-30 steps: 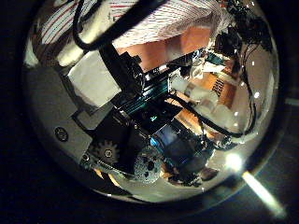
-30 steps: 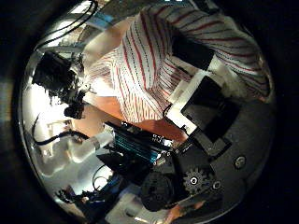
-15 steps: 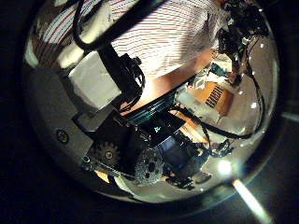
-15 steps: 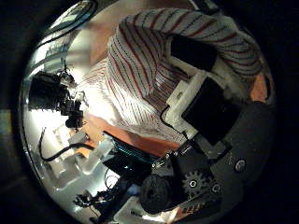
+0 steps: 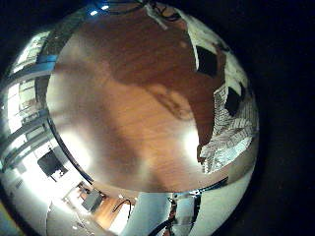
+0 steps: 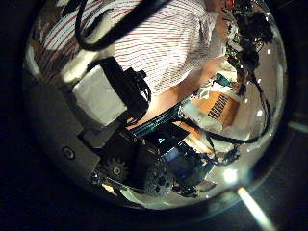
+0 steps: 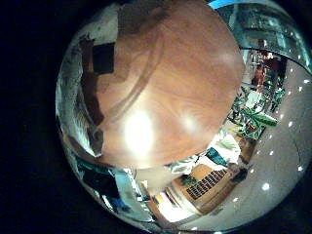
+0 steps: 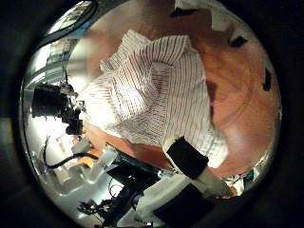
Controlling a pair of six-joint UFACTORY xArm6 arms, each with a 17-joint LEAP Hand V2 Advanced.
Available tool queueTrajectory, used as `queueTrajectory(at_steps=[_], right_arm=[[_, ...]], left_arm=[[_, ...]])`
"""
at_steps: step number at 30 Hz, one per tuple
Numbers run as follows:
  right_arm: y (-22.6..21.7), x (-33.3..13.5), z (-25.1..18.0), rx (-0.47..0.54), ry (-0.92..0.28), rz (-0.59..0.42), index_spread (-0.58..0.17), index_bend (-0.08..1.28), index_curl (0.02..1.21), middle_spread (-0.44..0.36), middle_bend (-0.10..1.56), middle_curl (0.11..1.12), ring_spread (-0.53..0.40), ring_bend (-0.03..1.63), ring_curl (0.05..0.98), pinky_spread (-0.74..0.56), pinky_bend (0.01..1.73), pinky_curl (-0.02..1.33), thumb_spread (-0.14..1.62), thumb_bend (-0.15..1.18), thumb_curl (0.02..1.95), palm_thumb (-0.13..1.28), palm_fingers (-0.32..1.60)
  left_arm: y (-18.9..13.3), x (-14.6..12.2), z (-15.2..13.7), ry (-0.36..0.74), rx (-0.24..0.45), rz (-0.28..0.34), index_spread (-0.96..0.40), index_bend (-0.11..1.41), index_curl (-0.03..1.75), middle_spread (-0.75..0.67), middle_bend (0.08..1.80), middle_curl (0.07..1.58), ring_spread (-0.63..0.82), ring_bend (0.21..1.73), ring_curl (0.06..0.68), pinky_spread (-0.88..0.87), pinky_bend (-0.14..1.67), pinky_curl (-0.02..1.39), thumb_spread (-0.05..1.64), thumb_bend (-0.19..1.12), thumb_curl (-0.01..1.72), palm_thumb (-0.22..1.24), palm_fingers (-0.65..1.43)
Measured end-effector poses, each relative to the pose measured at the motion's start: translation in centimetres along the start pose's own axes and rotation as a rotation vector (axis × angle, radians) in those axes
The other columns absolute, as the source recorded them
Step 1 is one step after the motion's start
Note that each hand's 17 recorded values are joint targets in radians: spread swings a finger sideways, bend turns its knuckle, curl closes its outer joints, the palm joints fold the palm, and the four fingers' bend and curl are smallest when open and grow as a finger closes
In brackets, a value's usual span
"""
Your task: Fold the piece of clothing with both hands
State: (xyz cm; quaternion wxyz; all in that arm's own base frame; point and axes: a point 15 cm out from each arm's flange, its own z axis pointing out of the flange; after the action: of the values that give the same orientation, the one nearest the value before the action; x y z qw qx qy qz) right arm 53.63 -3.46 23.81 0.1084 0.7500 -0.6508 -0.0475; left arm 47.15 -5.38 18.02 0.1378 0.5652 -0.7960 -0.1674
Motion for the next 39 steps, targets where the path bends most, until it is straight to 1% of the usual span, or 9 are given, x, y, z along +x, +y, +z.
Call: queueTrajectory(at_steps=[4,7,9,14,18,22,26,34,39], right_arm=[[1.5,1.9,-3.3,0.066,-0.026,0.028,-0.395,0.22,0.49,-0.094,0.48,0.50,-0.082,0.91,0.485,0.23,0.86,0.67,1.25,-0.03,0.36,0.52,0.06],[3.3,3.0,-4.0,0.067,-0.034,0.019,-0.383,0.20,0.47,-0.089,0.51,0.49,-0.092,0.91,0.465,0.28,0.78,0.63,1.26,-0.02,0.34,0.49,0.15],[5.1,3.8,-3.1,0.040,-0.044,0.028,-0.372,0.19,0.46,-0.087,0.52,0.49,-0.098,0.92,0.462,0.30,0.75,0.61,1.27,-0.02,0.33,0.47,0.17],[9.4,5.0,-0.5,-0.030,-0.067,0.015,-0.350,0.17,0.44,-0.086,0.53,0.48,-0.108,0.92,0.453,0.31,0.71,0.58,1.26,-0.02,0.31,0.45,0.21],[12.4,4.4,1.4,-0.070,-0.076,-0.073,-0.362,0.19,0.43,-0.107,0.50,0.46,-0.117,0.87,0.432,0.31,0.68,0.56,1.23,-0.01,0.31,0.47,0.17],[13.9,3.8,3.4,-0.103,-0.084,-0.108,-0.370,0.19,0.41,-0.113,0.44,0.44,-0.085,0.77,0.397,0.34,0.65,0.52,1.19,-0.02,0.32,0.50,0.09],[13.9,3.6,4.9,-0.130,-0.064,-0.127,-0.364,0.17,0.39,-0.095,0.37,0.41,-0.042,0.71,0.362,0.36,0.63,0.49,1.15,-0.02,0.32,0.50,0.05],[10.9,-0.4,7.8,-0.140,-0.036,-0.216,-0.372,0.17,0.35,-0.096,0.28,0.37,0.016,0.62,0.316,0.36,0.62,0.44,1.11,-0.02,0.33,0.54,0.03],[10.4,-1.6,8.9,-0.170,-0.032,-0.212,-0.375,0.18,0.34,-0.101,0.25,0.36,0.038,0.58,0.295,0.36,0.60,0.41,1.10,-0.02,0.34,0.55,0.06]], left_arm=[[0.6,-1.0,-1.4,0.003,0.030,-0.025,-0.50,0.10,1.06,-0.52,0.64,0.96,-0.46,1.18,0.568,-0.77,0.35,1.01,1.20,-0.02,0.43,0.61,0.44],[1.5,-2.3,-2.5,0.018,0.055,-0.054,-0.36,0.10,0.97,-0.34,0.33,0.88,-0.39,1.15,0.571,-0.72,0.50,1.05,1.20,-0.03,0.42,0.56,0.15],[2.3,-2.6,-3.0,0.028,0.063,-0.063,-0.28,0.14,0.91,-0.19,0.20,0.80,-0.27,1.04,0.540,-0.66,0.53,1.06,1.20,-0.03,0.41,0.53,0.01],[4.4,-2.0,-3.3,0.049,0.059,-0.057,-0.12,0.18,0.78,0.14,0.14,0.63,0.05,0.81,0.425,-0.33,0.36,1.02,1.20,-0.02,0.40,0.47,-0.10],[6.5,-1.2,-3.5,0.055,0.074,-0.050,-0.05,0.17,0.69,0.28,0.14,0.53,0.22,0.74,0.373,-0.05,0.29,0.94,1.20,-0.02,0.39,0.45,-0.08],[7.5,0.5,-3.9,0.056,0.111,-0.026,-0.02,0.17,0.61,0.33,0.14,0.45,0.30,0.70,0.343,0.18,0.27,0.85,1.20,-0.02,0.39,0.43,-0.05],[8.3,2.6,-4.0,0.062,0.130,0.003,-0.01,0.17,0.55,0.35,0.15,0.39,0.34,0.68,0.323,0.32,0.26,0.77,1.20,-0.02,0.39,0.42,-0.03],[9.7,5.1,-3.2,0.089,0.127,0.031,0.00,0.18,0.48,0.35,0.16,0.32,0.36,0.66,0.297,0.43,0.28,0.64,1.20,-0.02,0.38,0.42,0.00],[10.0,5.3,-3.2,0.088,0.124,0.034,-0.01,0.18,0.45,0.34,0.16,0.30,0.37,0.65,0.284,0.45,0.30,0.59,1.20,-0.02,0.38,0.42,0.01]])
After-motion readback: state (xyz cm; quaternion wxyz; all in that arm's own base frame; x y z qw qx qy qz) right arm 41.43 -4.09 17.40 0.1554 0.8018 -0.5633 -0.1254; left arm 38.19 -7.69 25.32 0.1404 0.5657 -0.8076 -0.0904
